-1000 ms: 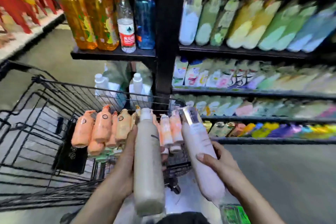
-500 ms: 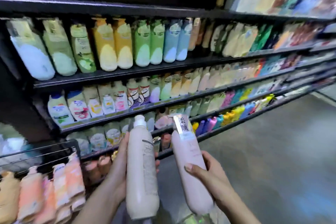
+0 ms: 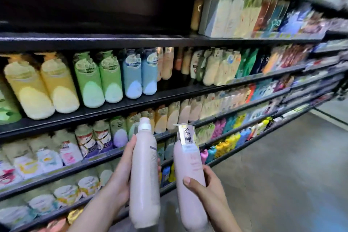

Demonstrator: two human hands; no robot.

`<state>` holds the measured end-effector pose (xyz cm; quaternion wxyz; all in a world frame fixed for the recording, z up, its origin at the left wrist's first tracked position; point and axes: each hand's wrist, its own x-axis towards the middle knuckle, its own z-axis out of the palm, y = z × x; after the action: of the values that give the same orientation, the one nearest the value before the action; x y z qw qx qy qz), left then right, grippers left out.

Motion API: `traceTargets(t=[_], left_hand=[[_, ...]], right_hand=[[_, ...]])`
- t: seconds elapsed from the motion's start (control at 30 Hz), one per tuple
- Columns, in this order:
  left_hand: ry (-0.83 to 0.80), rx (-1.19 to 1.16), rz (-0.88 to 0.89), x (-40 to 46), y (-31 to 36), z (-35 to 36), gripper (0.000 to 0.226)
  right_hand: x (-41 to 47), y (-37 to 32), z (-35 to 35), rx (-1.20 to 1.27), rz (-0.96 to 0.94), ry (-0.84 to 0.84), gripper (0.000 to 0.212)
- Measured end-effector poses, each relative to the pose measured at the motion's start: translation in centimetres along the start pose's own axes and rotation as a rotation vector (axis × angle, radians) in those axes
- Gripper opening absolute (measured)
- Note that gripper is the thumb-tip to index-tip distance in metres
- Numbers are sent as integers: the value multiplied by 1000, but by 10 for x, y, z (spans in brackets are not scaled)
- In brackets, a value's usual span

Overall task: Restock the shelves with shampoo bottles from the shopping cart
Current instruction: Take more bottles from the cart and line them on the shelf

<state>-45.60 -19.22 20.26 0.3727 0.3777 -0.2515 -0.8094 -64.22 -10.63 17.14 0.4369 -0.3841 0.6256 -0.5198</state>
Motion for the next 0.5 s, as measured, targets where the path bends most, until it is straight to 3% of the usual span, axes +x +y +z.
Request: traceTargets(t=[0.13, 0.33, 0.5], left_hand=[[52, 108, 102, 74, 35, 39, 62], [1, 221, 261, 172, 88, 83, 58], [117, 283, 459, 241, 113, 112, 59]], right_hand=[[87, -21, -13, 20, -18, 14, 69], [209, -54, -34, -31, -122, 18, 68], [291, -65, -44, -3, -170, 2, 53]])
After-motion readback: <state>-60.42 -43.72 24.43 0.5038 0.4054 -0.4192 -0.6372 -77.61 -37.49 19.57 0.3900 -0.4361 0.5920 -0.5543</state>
